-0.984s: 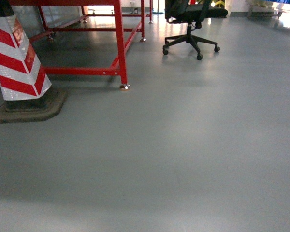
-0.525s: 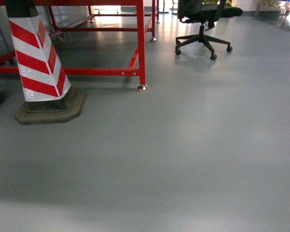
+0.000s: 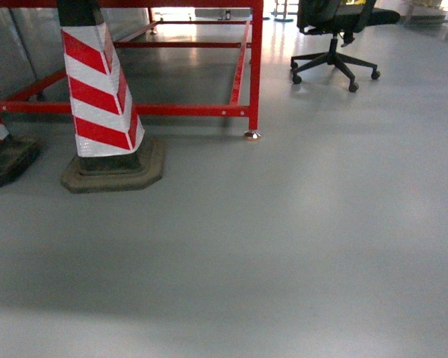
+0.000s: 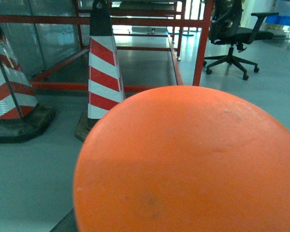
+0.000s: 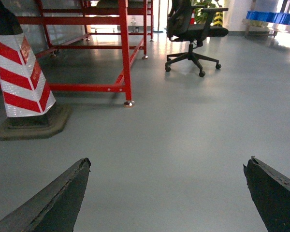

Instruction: Pick capacitor and pack into box

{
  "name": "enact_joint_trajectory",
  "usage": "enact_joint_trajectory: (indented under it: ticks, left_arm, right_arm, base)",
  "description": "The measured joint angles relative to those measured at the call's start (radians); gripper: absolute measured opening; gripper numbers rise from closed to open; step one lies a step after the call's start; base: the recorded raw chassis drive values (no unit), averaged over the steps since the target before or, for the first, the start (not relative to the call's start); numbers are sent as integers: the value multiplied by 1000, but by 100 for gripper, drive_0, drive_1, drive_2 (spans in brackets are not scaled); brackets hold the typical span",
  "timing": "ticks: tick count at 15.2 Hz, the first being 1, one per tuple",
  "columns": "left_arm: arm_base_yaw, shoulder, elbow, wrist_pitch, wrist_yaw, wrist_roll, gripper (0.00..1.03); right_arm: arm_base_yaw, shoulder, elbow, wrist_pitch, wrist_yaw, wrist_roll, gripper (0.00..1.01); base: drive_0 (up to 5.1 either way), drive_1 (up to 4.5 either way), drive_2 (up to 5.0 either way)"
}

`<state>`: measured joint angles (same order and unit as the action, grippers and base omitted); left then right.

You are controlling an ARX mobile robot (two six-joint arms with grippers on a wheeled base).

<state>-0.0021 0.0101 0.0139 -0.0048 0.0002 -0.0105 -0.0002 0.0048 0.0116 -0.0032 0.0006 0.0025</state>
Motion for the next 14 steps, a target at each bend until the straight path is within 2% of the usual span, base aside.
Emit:
enact_joint_trajectory:
  ticks: [14]
  left_arm:
    - [0, 0, 0, 0, 0, 0, 43]
  right_arm:
    - [0, 0, 0, -2, 0, 0, 98]
  base:
    - [-499, 237, 237]
